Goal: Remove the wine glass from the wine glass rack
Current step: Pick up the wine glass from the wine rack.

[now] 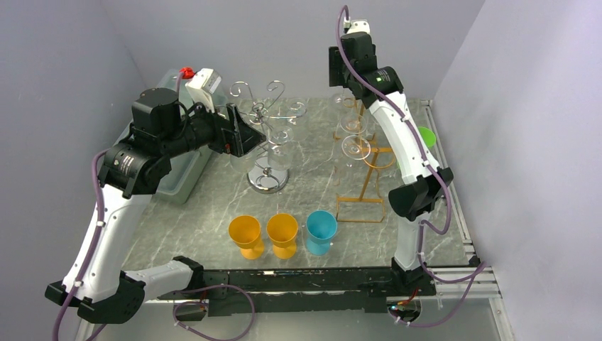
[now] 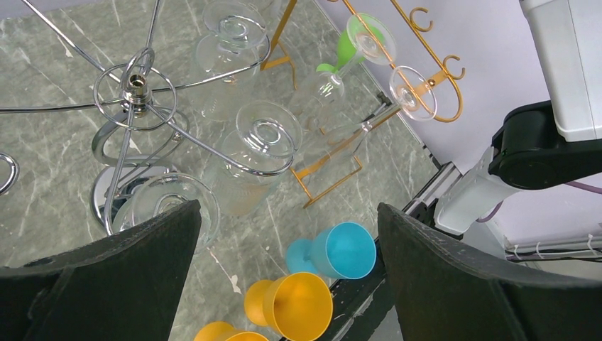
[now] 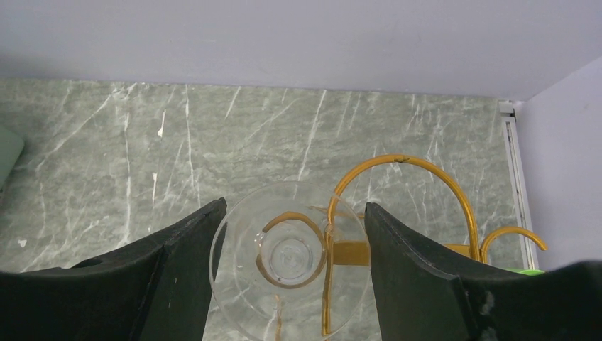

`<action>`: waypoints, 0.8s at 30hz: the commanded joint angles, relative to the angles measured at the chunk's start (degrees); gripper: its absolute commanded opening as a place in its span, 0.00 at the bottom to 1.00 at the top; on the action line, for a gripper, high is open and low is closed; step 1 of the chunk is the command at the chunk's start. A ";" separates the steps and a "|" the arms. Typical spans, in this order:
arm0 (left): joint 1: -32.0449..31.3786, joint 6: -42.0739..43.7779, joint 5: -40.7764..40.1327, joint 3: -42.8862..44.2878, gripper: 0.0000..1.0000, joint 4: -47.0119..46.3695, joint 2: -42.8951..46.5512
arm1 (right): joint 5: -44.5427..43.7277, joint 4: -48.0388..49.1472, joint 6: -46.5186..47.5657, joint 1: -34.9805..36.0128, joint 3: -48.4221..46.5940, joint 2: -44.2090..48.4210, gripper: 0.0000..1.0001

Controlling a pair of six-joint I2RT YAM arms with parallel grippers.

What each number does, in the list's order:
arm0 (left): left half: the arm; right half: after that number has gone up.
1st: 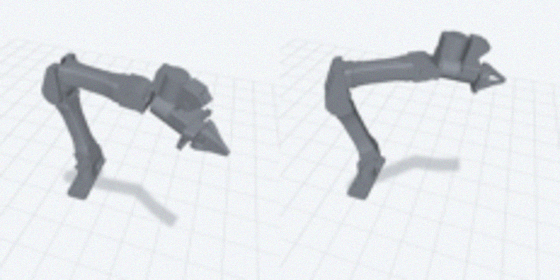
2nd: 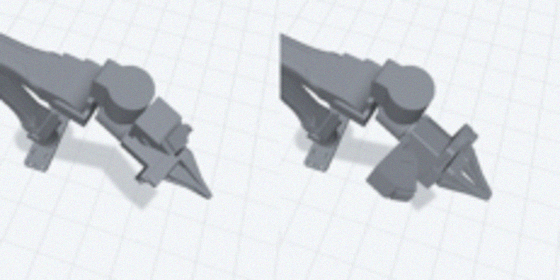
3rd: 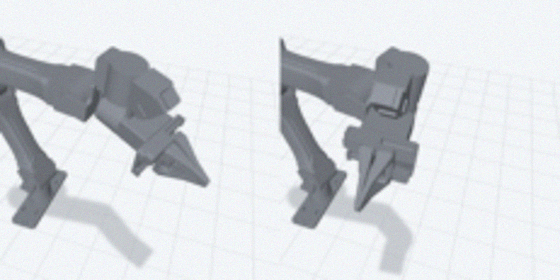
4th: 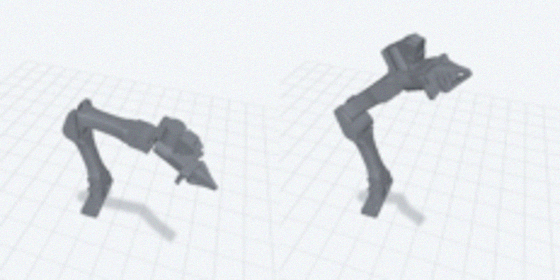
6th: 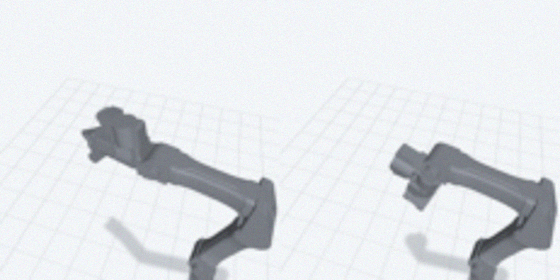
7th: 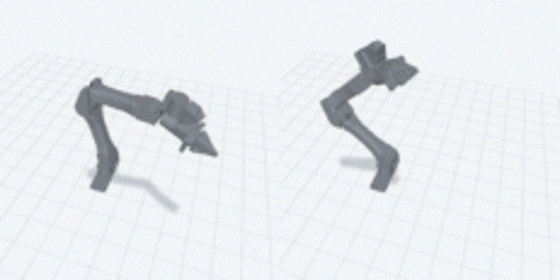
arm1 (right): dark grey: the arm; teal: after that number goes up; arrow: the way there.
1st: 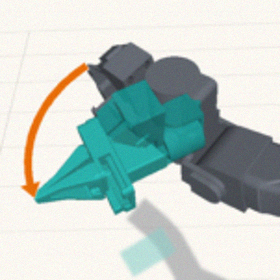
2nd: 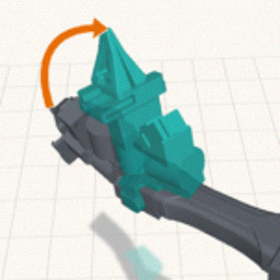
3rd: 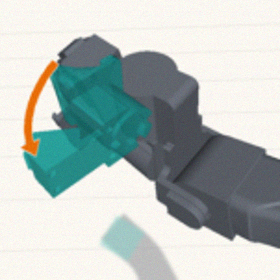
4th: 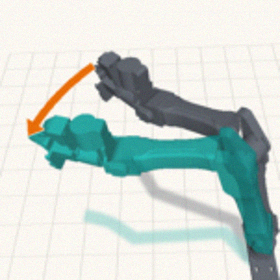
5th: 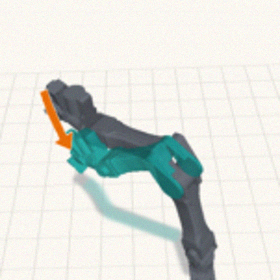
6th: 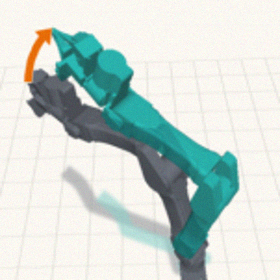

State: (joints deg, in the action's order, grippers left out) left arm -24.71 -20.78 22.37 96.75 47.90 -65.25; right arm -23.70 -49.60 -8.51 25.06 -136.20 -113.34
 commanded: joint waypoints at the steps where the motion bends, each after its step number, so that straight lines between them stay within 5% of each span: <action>1: 0.12 -0.58 -0.75 0.98 0.99 -1.66 0.12 | 0.29 4.93 0.59 0.04 -0.87 3.48 0.53; 24: 0.10 -1.22 0.76 -1.83 0.99 -8.57 0.39 | 3.81 6.62 1.12 1.26 -1.48 3.48 0.52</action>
State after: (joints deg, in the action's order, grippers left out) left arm -24.71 -21.21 22.17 95.92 44.45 -65.23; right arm -20.67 -47.59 -7.90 25.67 -136.20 -113.34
